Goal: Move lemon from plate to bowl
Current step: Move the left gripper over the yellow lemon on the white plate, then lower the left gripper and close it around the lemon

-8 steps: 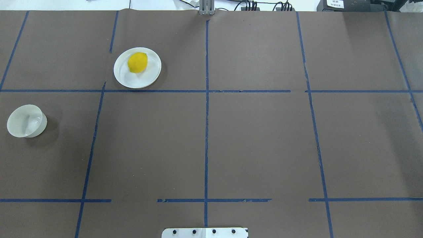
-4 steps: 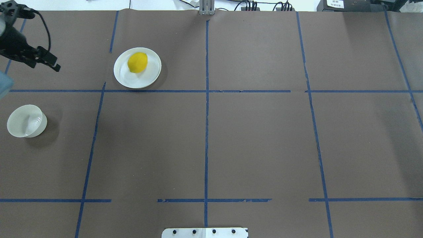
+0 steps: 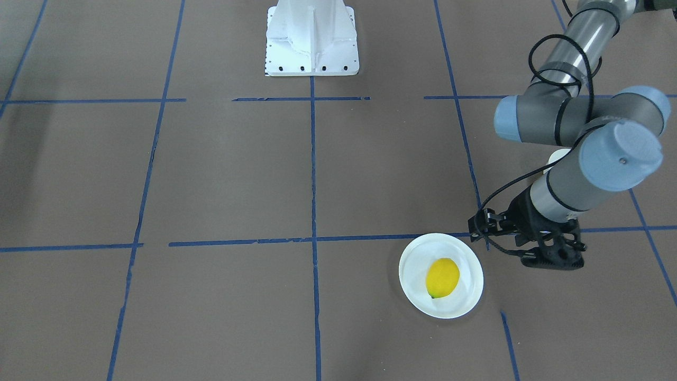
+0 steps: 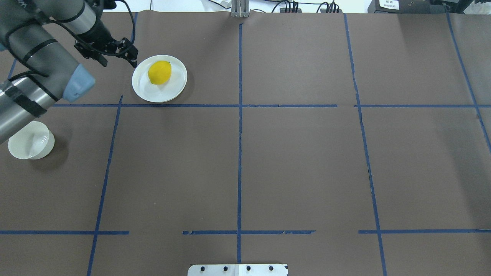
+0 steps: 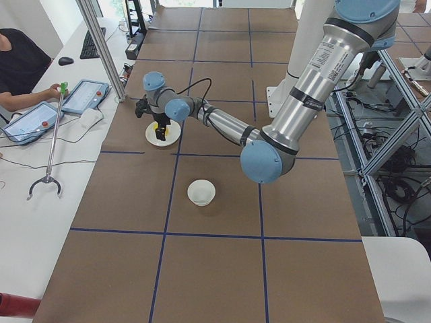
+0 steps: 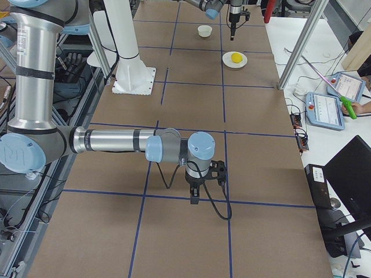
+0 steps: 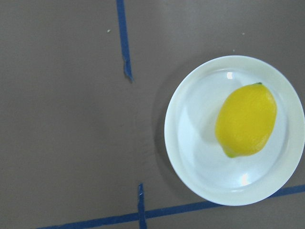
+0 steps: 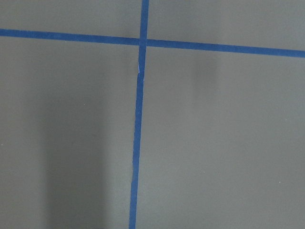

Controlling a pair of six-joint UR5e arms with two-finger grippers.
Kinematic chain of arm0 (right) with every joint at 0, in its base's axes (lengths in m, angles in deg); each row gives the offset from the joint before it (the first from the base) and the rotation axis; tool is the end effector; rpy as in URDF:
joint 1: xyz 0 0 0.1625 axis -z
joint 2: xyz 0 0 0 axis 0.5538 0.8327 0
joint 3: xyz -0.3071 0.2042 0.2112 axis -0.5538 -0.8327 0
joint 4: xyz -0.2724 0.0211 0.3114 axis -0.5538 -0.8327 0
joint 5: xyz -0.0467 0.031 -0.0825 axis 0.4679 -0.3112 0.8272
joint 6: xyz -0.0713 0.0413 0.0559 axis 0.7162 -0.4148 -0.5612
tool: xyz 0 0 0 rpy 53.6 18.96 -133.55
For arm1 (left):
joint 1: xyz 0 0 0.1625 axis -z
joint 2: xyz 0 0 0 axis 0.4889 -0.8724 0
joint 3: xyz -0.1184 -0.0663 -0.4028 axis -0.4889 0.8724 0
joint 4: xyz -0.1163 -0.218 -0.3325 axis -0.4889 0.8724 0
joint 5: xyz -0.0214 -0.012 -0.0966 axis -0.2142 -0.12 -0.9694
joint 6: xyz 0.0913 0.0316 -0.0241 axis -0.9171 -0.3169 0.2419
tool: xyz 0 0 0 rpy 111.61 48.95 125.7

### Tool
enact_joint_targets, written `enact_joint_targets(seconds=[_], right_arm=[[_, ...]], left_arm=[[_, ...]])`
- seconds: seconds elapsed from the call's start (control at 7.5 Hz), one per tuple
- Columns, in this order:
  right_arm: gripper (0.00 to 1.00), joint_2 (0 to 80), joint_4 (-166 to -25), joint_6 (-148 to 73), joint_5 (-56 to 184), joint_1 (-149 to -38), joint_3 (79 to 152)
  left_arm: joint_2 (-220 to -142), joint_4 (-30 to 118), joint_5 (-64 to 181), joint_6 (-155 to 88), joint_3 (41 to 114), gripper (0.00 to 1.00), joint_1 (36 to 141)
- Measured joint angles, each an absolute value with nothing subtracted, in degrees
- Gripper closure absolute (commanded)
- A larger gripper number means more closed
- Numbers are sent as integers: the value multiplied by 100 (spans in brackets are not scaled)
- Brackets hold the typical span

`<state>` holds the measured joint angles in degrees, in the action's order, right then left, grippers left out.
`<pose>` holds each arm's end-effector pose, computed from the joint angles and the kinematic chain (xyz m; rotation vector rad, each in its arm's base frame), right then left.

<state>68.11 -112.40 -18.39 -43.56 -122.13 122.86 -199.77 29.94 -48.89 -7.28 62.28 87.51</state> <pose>0.0573 -0.4324 0.6471 -0.0231 -0.7094 -0.0593 0.3337 -0.6733 0.3391 0.0967 0.8878 0.0607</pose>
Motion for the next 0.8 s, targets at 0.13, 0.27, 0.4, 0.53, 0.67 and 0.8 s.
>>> enact_joint_targets(seconds=[0.13, 0.27, 0.4, 0.53, 0.67, 0.8], right_arm=[[0, 6811, -11240, -1839, -4358, -12213, 12287], [0, 6811, -11240, -1839, -4358, -12213, 12289], [0, 6811, -11240, -1839, -4360, -12213, 12288], [0, 6811, -11240, -1839, -4362, -12213, 12288], [0, 6811, -11240, -1839, -4362, -12213, 12286], [0, 6811, -11240, -1839, -4361, -12213, 12286]], left_arm=[[-20344, 3151, -4802, -589, 5757, 0, 8663], [-20579, 3445, -4716, -439, 5340, 0, 8567], [-20735, 3744, -4602, -288, 4998, 0, 8455], [-20844, 3931, -4445, -201, 4759, 0, 8346], [-20901, 4082, -4293, -153, 4592, 0, 8257], [-20924, 4249, -4212, -134, 4436, 0, 8202]])
